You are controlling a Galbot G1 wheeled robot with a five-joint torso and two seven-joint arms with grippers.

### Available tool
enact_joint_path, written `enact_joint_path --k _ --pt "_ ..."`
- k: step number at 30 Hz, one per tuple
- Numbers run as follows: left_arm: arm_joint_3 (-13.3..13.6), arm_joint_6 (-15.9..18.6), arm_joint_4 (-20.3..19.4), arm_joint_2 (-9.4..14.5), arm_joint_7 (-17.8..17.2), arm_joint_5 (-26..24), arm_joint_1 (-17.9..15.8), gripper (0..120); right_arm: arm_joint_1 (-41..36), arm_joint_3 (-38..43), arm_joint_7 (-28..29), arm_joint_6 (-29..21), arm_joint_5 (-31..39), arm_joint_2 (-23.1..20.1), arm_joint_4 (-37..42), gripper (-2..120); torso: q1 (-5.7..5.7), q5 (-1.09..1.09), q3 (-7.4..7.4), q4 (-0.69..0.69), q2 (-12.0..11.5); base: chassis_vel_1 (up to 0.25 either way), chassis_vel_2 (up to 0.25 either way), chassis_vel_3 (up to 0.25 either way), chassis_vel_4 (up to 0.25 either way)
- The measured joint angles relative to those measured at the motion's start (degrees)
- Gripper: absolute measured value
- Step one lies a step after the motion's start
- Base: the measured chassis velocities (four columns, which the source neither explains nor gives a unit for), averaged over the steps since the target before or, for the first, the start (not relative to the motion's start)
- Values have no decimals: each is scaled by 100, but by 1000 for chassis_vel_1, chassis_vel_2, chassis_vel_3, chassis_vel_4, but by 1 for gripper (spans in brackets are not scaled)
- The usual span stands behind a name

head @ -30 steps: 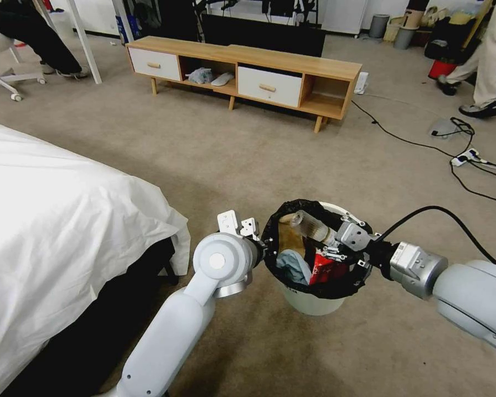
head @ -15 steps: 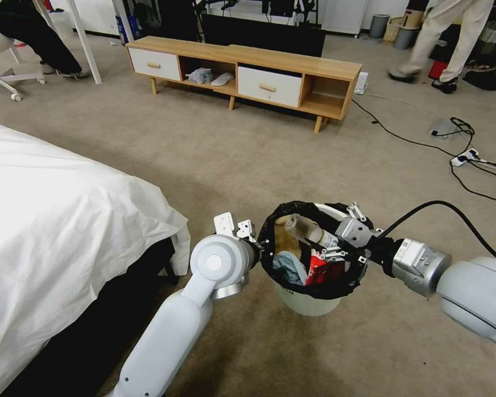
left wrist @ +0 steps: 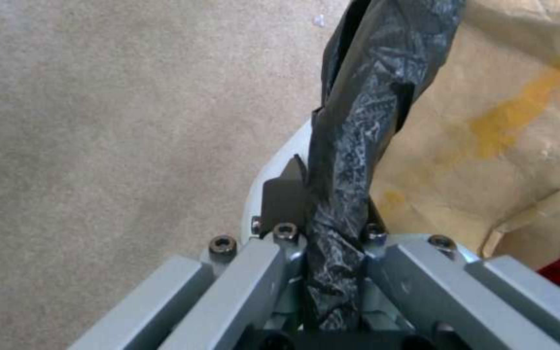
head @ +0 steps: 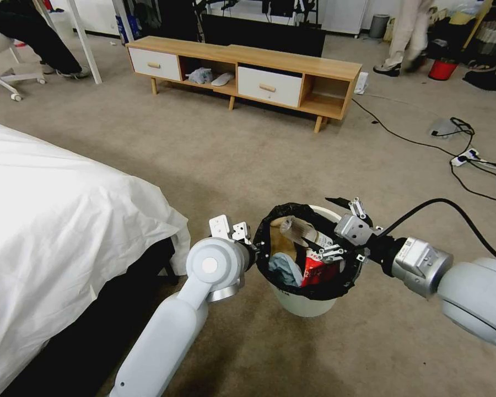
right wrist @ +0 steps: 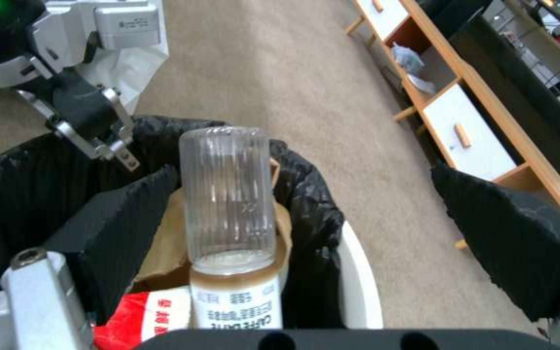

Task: Pick up the trash bin, then pick up the garbage from the floor and place it into the trash bin.

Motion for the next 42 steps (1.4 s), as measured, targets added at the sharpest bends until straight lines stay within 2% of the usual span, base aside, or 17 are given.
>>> enact_joint_path --k 9,14,18,22,31,37,42 --pt "-81 0 -90 198 50 34 137 1 -6 72 193 8 41 75 51 100 0 0 0 0 0 0 0 0 0" --pt "-270 0 -292 423 78 69 427 1 -29 169 378 91 -17 260 -21 100 0 0 0 0 0 0 0 0 0" --pt "-388 0 -420 509 118 186 645 1 -101 242 507 164 -68 386 -66 100 0 -1 0 0 0 0 0 0 0" --pt "-438 0 -513 582 174 319 831 1 -139 343 668 253 -77 531 -136 100 0 0 0 1 0 0 0 0 0" --pt "-447 0 -644 612 186 411 996 1 -316 651 823 286 -58 653 -193 100 0 0 0 0 0 0 0 0 0" --pt "-463 0 -768 639 222 524 1137 1 -825 1248 919 298 -69 829 -217 100 0 0 0 -1 0 0 0 0 0" --pt "-473 0 -868 622 322 697 1281 1 -1601 2058 934 390 -256 1006 -200 100 0 1 -1 -1 0 0 0 0 0"
